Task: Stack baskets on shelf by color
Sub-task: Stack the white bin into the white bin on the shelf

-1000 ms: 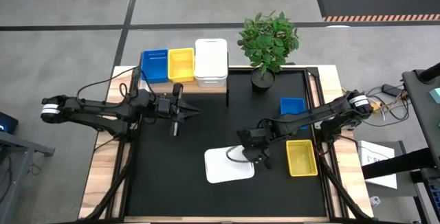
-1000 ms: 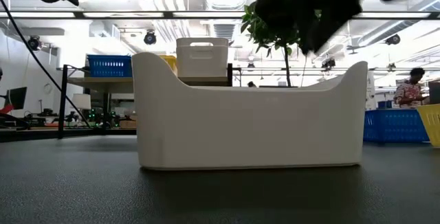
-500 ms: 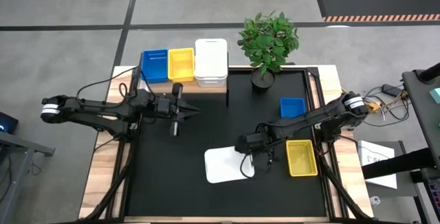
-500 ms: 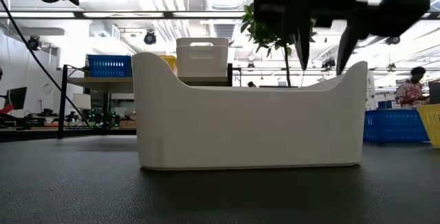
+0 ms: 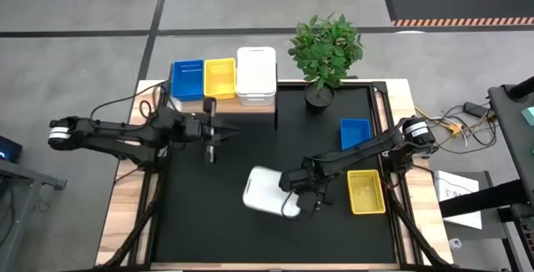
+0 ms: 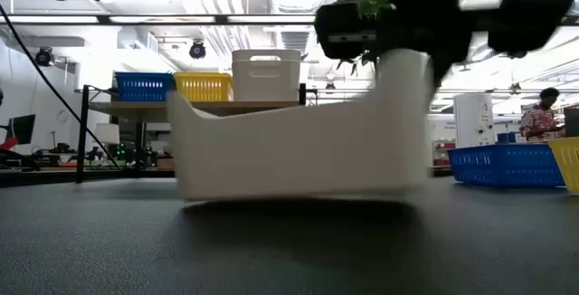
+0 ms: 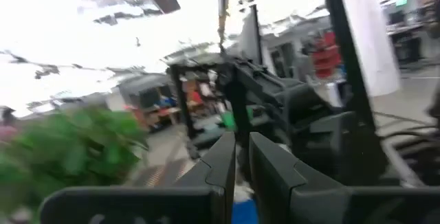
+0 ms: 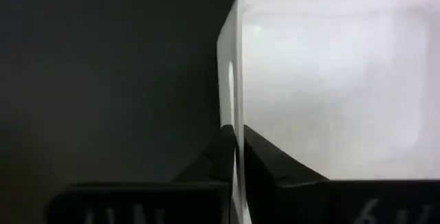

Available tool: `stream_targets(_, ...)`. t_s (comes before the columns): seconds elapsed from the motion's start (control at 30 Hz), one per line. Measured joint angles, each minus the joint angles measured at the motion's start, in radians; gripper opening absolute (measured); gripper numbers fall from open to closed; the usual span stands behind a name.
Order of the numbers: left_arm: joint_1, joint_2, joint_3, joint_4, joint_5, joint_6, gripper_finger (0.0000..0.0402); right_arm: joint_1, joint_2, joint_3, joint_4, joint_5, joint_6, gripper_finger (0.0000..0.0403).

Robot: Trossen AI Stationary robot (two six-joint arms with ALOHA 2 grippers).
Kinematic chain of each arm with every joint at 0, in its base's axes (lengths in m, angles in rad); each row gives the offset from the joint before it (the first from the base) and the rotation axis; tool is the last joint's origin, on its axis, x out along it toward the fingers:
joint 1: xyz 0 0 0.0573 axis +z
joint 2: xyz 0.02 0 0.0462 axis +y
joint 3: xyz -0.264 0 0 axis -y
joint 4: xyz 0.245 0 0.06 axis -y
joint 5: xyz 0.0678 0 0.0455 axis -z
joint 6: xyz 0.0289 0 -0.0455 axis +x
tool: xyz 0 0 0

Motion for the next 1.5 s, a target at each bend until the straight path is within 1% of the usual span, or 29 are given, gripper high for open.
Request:
stream_targets(0.13, 0.0, -0.053, 0.0, 0.001, -0.078, 0.061, 0.0028, -0.002, -0.001, 0.092, -0.008, 0.008, 0.353, 0.0009)
stream_targets(0.17, 0.0, -0.068, 0.0, -0.001, -0.095, 0.072, 0.0028, -0.003, -0.001, 0.12, -0.023, 0.009, 0.428, 0.0009)
stream_targets(0.23, 0.0, -0.102, 0.0, -0.006, -0.127, 0.09, 0.0028, 0.002, -0.001, 0.178, -0.066, 0.01, 0.527, 0.0009)
stream_targets(0.33, 0.0, -0.146, -0.001, -0.007, -0.156, 0.087, 0.0028, 0.019, -0.001, 0.264, -0.113, 0.032, 0.643, 0.0009)
stream_targets(0.47, 0.0, -0.191, -0.025, -0.008, -0.161, 0.083, 0.0028, 0.05, -0.001, 0.395, -0.185, 0.127, 0.76, 0.0009)
stream_targets(0.6, 0.0, -0.221, -0.09, -0.011, -0.161, 0.012, 0.0028, 0.073, -0.002, 0.532, -0.262, 0.226, 0.859, 0.0009)
stream_targets(0.7, 0.0, -0.244, -0.133, 0.011, -0.16, 0.004, 0.0028, 0.084, -0.003, 0.635, -0.312, 0.313, 0.902, 0.0009)
stream_targets(0.9, 0.0, -0.286, -0.182, 0.05, -0.156, 0.002, 0.0028, 0.088, -0.003, 0.789, -0.333, 0.473, 0.872, 0.0009)
stream_targets(1.03, 0.0, -0.311, -0.202, 0.065, -0.155, 0.002, 0.0028, 0.081, -0.003, 0.861, -0.334, 0.572, 0.778, 0.0009)
stream_targets(1.13, 0.0, -0.328, -0.204, 0.1, -0.155, 0.003, 0.0028, 0.052, -0.003, 0.9, -0.327, 0.635, 0.705, 0.0009)
stream_targets(1.3, 0.0, -0.352, -0.195, 0.159, -0.155, 0.011, 0.0028, -0.058, -0.001, 0.944, -0.275, 0.643, 0.596, 0.0009)
stream_targets(1.5, 0.0, -0.367, -0.214, 0.167, -0.155, 0.012, 0.0028, -0.211, 0.005, 0.94, -0.184, 0.626, 0.476, 0.0009)
